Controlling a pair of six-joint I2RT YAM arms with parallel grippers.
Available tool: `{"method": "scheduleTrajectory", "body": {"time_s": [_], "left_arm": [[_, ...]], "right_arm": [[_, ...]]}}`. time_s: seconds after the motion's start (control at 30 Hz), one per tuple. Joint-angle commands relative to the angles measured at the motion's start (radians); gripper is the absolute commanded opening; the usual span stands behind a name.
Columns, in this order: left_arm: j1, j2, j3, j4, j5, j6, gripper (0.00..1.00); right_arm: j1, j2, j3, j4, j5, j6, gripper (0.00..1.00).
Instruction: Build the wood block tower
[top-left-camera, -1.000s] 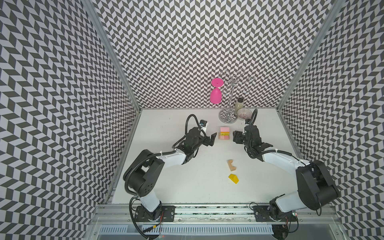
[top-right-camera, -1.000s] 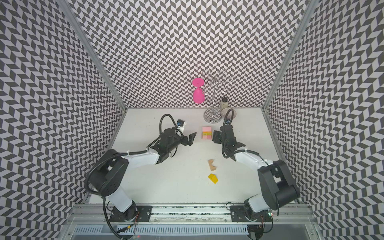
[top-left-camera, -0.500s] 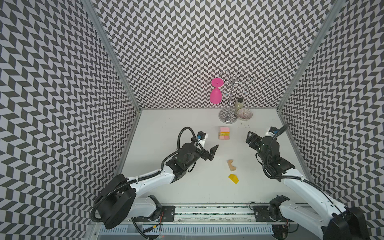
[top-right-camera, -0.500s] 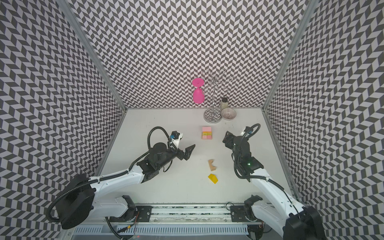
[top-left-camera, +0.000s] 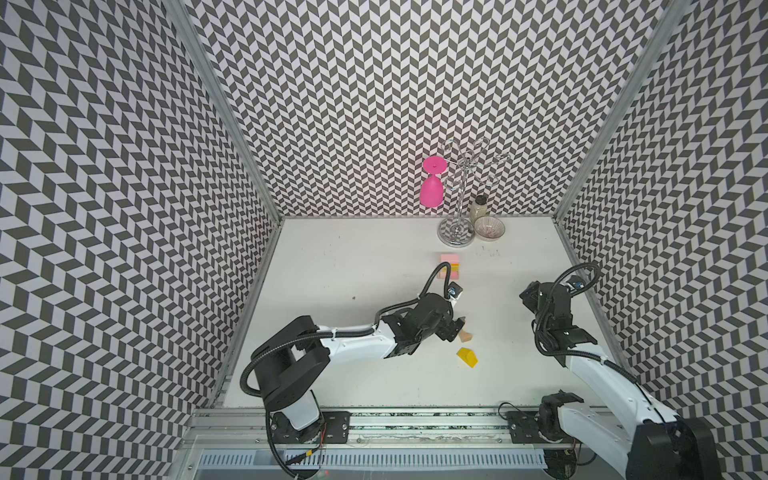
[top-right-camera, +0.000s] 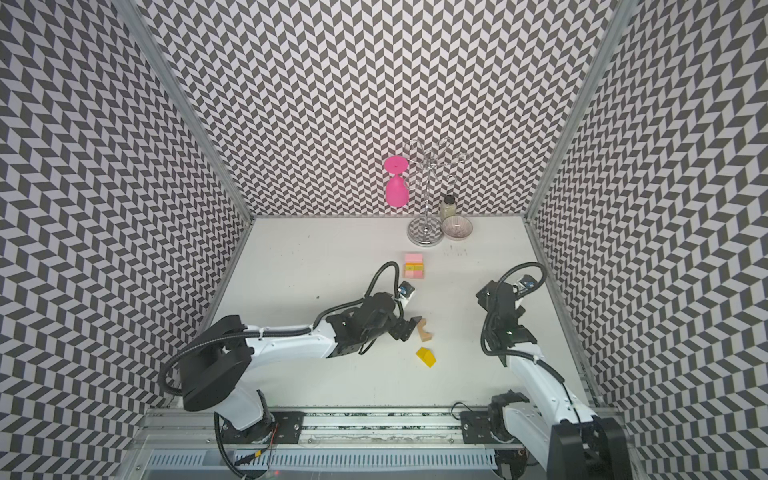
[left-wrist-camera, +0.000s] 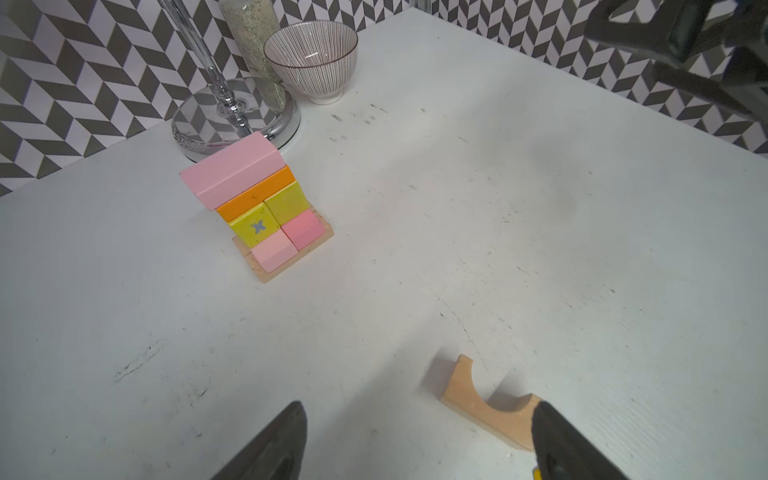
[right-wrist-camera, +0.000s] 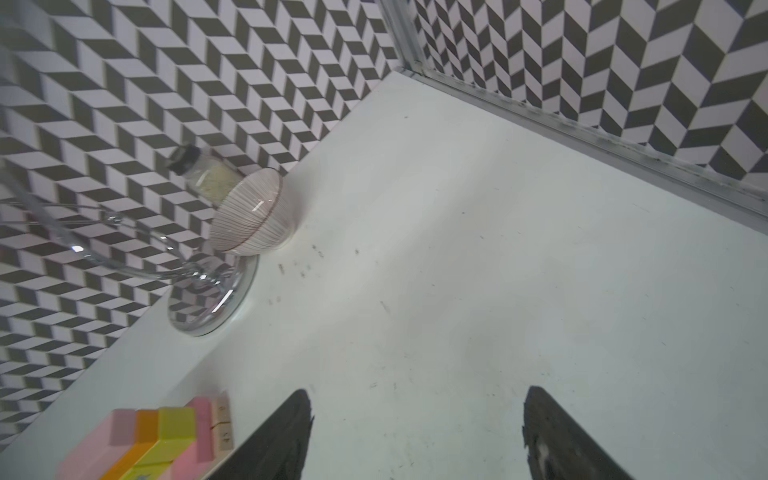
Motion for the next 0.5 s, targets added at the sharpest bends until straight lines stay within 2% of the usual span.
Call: {"method": "scheduleTrajectory", "body": {"time_s": [0.0, 0.27, 0.47], "left_arm": [[-0.007, 0.062, 0.073, -0.152, -0.034, 0.014, 0.86], [-0.011, 0.196, 0.225, -0.281, -0.009, 0.045, 0.85], [-0.016, 0.254, 0.283, -0.318, -0.012, 0.049, 0.82]], "right_arm": [[-0.061, 0.071, 0.022, 0.082, -0.077, -0.013, 0.72], [-0.073, 0.185, 0.088, 0.089, -0.121, -0.019, 0.69], [-0.075, 0.188, 0.103, 0.064, -0.141, -0.024, 0.68]]}}
